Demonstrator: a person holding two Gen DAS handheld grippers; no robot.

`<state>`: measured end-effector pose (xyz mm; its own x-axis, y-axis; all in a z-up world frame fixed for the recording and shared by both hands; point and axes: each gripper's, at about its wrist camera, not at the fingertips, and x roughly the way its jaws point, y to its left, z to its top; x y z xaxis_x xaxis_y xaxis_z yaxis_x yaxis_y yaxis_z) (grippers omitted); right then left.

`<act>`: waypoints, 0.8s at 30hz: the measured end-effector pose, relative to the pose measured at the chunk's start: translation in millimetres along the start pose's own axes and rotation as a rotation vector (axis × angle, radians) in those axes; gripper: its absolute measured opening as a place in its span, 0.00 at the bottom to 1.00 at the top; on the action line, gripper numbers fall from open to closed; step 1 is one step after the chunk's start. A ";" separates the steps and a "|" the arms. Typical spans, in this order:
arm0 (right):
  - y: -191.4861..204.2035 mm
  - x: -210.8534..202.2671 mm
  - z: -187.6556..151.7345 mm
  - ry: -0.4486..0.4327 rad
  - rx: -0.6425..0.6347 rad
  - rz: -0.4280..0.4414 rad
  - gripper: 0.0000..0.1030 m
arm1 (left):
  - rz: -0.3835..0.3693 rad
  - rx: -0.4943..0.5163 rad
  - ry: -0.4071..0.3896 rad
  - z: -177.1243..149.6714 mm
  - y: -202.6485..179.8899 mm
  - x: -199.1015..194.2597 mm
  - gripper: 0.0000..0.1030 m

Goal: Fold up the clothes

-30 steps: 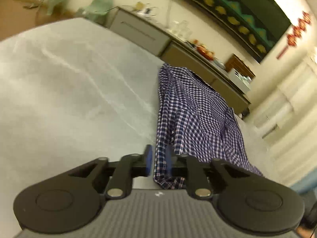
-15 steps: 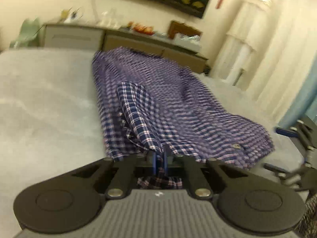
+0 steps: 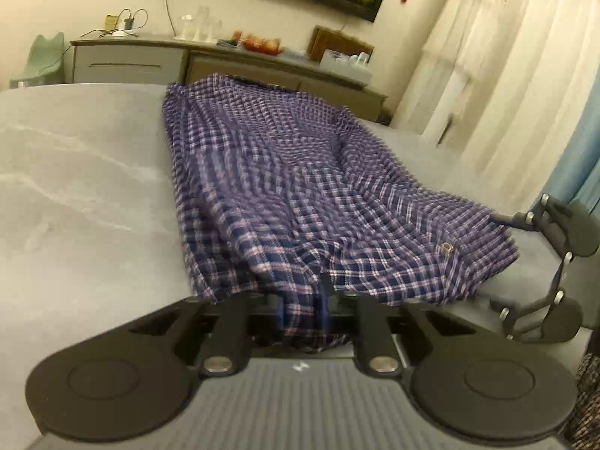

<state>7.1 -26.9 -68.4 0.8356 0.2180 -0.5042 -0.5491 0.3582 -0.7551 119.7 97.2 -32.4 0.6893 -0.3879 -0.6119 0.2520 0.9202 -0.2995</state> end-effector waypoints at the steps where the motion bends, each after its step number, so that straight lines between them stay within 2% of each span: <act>1: -5.0 3.4 -1.0 0.026 0.010 0.016 0.60 | 0.006 -0.046 -0.011 3.6 5.2 -6.4 0.12; 2: -15.2 7.4 -1.9 0.059 0.049 0.054 0.46 | -0.003 -0.092 -0.029 7.3 11.0 -14.2 0.12; 3: -26.5 11.6 -2.7 0.093 0.095 0.097 0.41 | -0.023 -0.132 -0.051 11.3 16.3 -22.9 0.12; 4: -31.7 16.2 -5.1 0.120 0.099 0.117 0.26 | -0.039 -0.155 -0.065 14.3 19.2 -29.5 0.12; 5: -35.5 21.0 -8.0 0.146 0.093 0.132 0.15 | -0.055 -0.168 -0.072 16.2 20.7 -34.7 0.12; 6: -37.2 22.6 -8.1 0.147 0.088 0.141 0.14 | -0.055 -0.177 -0.076 17.0 22.3 -38.3 0.12; 10: -40.0 24.6 -5.8 0.130 0.051 0.162 0.13 | 0.021 -0.277 -0.007 4.7 40.6 -32.9 0.12; 14: -37.1 23.7 -6.1 0.136 -0.017 0.146 0.13 | 0.048 -0.343 0.025 3.4 58.1 -27.1 0.09; 16: -39.1 22.0 -8.3 0.136 -0.004 0.149 0.13 | 0.086 -0.343 0.031 0.5 63.2 -29.5 0.07; 19: -42.4 19.1 -11.8 0.135 0.019 0.154 0.14 | 0.071 -0.291 -0.007 5.6 53.6 -34.9 0.12; 20: -43.5 18.1 -13.0 0.135 0.027 0.156 0.16 | 0.061 -0.270 -0.022 8.0 49.2 -36.7 0.12; 22: -45.7 16.2 -15.3 0.134 0.043 0.160 0.26 | 0.043 -0.228 -0.053 12.7 40.4 -40.4 0.12; 24: -60.9 -0.2 -16.0 0.113 0.136 0.196 0.29 | 0.024 -0.187 -0.083 17.5 31.6 -44.0 0.14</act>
<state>40.1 -63.3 -29.0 0.7020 0.1956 -0.6848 -0.6869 0.4398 -0.5785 109.2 144.3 -2.1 0.7493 -0.3534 -0.5600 0.1100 0.9004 -0.4210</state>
